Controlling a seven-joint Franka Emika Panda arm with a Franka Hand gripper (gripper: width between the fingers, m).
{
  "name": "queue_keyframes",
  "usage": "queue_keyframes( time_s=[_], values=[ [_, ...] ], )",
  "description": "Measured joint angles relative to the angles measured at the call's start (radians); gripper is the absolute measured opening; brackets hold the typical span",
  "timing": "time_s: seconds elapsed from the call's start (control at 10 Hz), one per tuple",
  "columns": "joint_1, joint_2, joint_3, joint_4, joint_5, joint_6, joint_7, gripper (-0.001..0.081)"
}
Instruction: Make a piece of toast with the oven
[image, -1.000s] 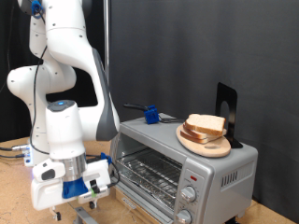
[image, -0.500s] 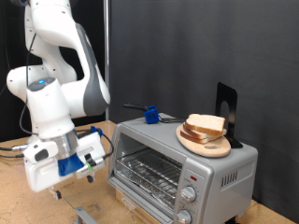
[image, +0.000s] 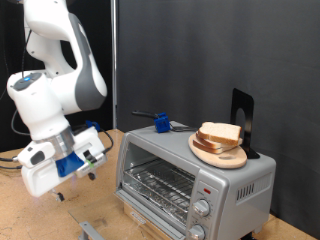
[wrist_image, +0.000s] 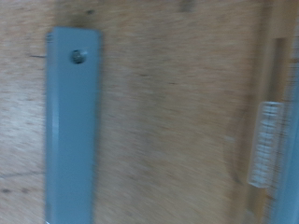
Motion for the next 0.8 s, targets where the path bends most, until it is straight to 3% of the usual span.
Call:
queue_keyframes(
  time_s=[0.2, 0.4, 0.6, 0.8],
  values=[
    [-0.016, -0.069, -0.056, 0.015, 0.106, -0.137, -0.09, 0.0808],
    [-0.026, -0.139, -0.09, 0.03, 0.148, -0.214, -0.093, 0.0808],
    [-0.029, -0.208, -0.092, 0.041, 0.143, -0.26, -0.035, 0.0808],
    [-0.034, -0.272, -0.062, 0.033, 0.062, -0.27, 0.069, 0.0808]
  ],
)
